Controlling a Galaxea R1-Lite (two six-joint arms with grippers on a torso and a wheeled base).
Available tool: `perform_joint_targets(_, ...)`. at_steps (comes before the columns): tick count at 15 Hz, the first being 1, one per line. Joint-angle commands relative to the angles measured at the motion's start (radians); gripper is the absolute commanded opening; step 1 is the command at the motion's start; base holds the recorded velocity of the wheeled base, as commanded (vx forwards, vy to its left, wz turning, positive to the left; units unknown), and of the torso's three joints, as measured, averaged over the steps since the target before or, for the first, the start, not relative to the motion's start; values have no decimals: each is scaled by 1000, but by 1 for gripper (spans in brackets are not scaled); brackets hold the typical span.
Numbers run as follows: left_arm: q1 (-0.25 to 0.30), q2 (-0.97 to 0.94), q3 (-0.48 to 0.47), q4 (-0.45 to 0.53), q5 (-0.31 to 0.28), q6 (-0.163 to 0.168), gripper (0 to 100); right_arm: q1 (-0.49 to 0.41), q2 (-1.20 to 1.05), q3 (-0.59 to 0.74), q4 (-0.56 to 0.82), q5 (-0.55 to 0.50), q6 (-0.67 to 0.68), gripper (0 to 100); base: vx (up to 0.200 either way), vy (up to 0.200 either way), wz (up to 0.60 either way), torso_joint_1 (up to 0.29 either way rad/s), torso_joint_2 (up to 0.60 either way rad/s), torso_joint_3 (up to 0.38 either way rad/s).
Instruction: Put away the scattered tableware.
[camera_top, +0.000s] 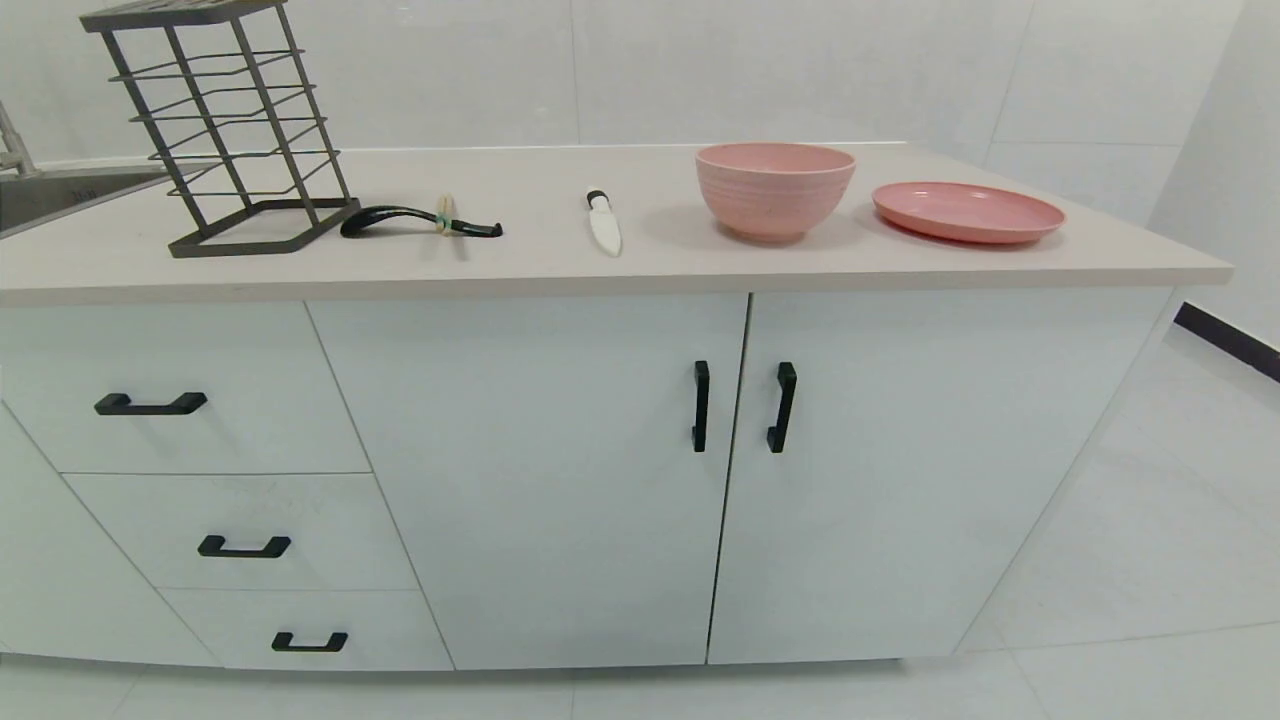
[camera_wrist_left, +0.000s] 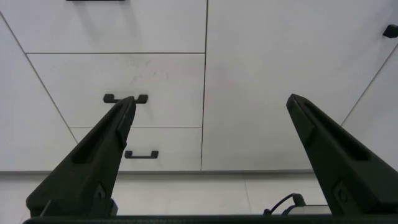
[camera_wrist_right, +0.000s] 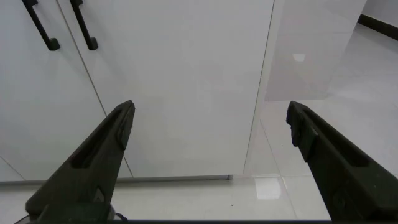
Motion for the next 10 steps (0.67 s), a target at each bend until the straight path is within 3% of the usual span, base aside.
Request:
perform_joint_targets(1,0,0,0,0,0,0,100,0,0,0,2,0,3,100,0,0,0,0,0,0)
perform_joint_targets(10,0,0,0,-2,0,20,100,0,0,0,2,3,-2,100,0,0,0,0,0,0)
